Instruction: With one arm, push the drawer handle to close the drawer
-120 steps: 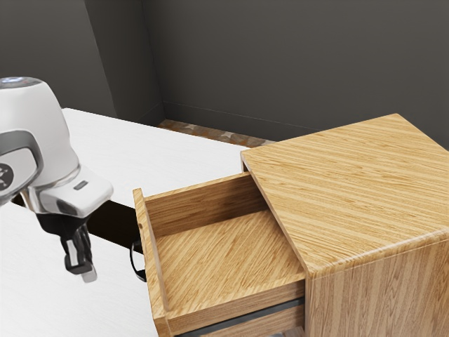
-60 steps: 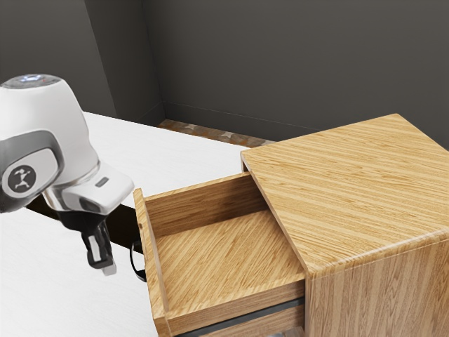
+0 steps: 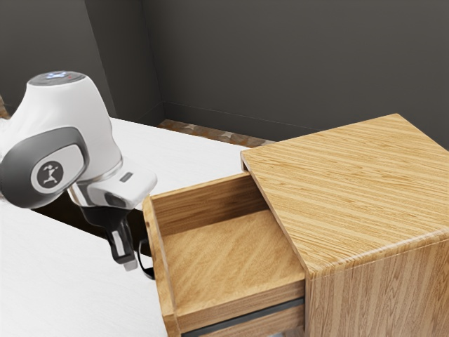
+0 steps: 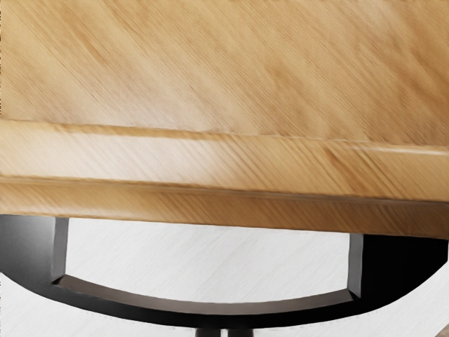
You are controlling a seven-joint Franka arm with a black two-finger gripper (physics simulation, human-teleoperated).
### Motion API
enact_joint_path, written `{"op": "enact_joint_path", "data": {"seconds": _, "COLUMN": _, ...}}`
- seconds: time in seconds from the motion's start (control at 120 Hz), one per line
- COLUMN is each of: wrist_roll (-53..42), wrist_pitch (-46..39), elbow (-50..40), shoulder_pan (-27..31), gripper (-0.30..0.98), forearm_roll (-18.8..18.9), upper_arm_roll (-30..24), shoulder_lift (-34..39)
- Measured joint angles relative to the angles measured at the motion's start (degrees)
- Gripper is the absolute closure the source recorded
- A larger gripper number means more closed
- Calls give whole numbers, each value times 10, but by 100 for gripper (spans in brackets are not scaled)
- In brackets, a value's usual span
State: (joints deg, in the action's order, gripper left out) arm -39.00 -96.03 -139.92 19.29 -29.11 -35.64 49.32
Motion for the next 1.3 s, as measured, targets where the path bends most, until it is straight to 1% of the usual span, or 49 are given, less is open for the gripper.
{"op": "enact_joint_path", "data": {"seconds": 0.483, "wrist_roll": 4, "wrist_pitch": -5, "elbow": 57, "shoulder_pan": 63, "gripper": 79, "forearm_roll": -24, "upper_arm_roll": -75, "shoulder_lift": -49}}
{"op": "enact_joint_path", "data": {"seconds": 0.625, "wrist_roll": 5, "wrist_pitch": -6, "elbow": 78, "shoulder_pan": 96, "gripper": 79, "forearm_roll": -36, "upper_arm_roll": -109, "shoulder_lift": -57}}
{"op": "enact_joint_path", "data": {"seconds": 0.933, "wrist_roll": 5, "wrist_pitch": -6, "elbow": 112, "shoulder_pan": 139, "gripper": 79, "forearm_roll": -53, "upper_arm_roll": -146, "shoulder_lift": -80}}
{"op": "enact_joint_path", "data": {"seconds": 1.025, "wrist_roll": 6, "wrist_pitch": -6, "elbow": 136, "shoulder_pan": 174, "gripper": 79, "forearm_roll": -55, "upper_arm_roll": -179, "shoulder_lift": -92}}
{"op": "enact_joint_path", "data": {"seconds": 1.208, "wrist_roll": 6, "wrist_pitch": -6, "elbow": 172, "shoulder_pan": 226, "gripper": 79, "forearm_roll": -63, "upper_arm_roll": -225, "shoulder_lift": -111}}
{"op": "enact_joint_path", "data": {"seconds": 1.3, "wrist_roll": 6, "wrist_pitch": -6, "elbow": 197, "shoulder_pan": 265, "gripper": 79, "forearm_roll": -66, "upper_arm_roll": -261, "shoulder_lift": -122}}
